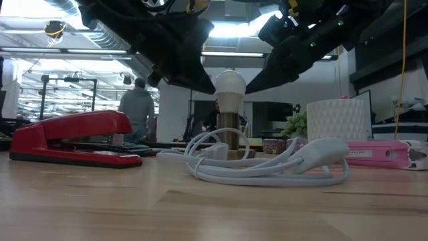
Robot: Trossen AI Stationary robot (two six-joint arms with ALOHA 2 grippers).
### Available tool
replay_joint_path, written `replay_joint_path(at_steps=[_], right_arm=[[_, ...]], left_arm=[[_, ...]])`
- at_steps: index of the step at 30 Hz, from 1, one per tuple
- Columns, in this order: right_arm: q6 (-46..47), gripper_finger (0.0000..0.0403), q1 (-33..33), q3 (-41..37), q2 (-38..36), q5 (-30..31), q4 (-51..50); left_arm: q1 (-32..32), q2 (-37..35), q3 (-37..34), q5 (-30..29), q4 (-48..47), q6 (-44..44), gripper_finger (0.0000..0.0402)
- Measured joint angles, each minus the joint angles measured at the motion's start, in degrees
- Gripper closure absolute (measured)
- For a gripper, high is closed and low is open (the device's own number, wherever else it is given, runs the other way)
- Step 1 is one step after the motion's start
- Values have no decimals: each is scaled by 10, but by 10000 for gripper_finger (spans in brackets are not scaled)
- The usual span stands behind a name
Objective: Screw lightbulb
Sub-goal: Insert the white lightbulb into the golden lamp
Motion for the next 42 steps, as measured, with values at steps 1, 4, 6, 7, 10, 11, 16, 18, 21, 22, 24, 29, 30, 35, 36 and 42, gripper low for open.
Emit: replay_joint_path(at_steps=[1, 4, 6, 7, 10, 11, 16, 18, 21, 22, 24, 29, 30, 35, 36, 42], right_arm=[[0, 395, 2, 0, 0, 0, -1], [0, 395, 11, 0, 0, 0, -3], [0, 395, 20, 0, 0, 1, -4], [0, 395, 24, 0, 0, 1, -5], [0, 395, 35, 0, 0, 0, -5], [0, 395, 38, 0, 0, 0, -3], [0, 395, 47, 0, 0, 2, 2], [4, 395, 46, 0, 0, 5, 2], [8, 395, 45, 0, 0, 31, 1], [8, 395, 45, 0, 0, 43, 1], [8, 395, 45, 0, 0, 52, 0], [8, 395, 45, 0, -4, 55, -6], [8, 395, 45, 0, -6, 55, -6], [8, 395, 45, 0, -17, 55, -11], [8, 395, 45, 0, -20, 55, -18], [8, 395, 45, 0, -44, 93, -53]], left_arm=[[0, 0, 0, -1, -1, -2, 401], [0, 0, 0, -6, -4, -9, 401], [1, 0, 0, -12, -5, -10, 401], [1, 0, 0, -14, -5, -10, 401], [5, 0, 0, -15, -5, -17, 401], [6, 0, 0, -12, -5, -24, 401], [12, 0, 0, -8, -15, -37, 401], [12, 0, 0, -8, -15, -37, 401], [12, 0, 0, -8, -18, -35, 401], [12, 0, 0, -8, -20, -33, 401], [12, 0, 0, -13, -27, -30, 401], [10, 0, 0, -43, -30, -32, 401], [10, 0, 0, -44, -30, -31, 401], [10, 0, 0, -45, -30, -31, 401], [10, 0, 0, -45, -30, -29, 401], [4, -2, 0, -43, -30, -27, 401]])
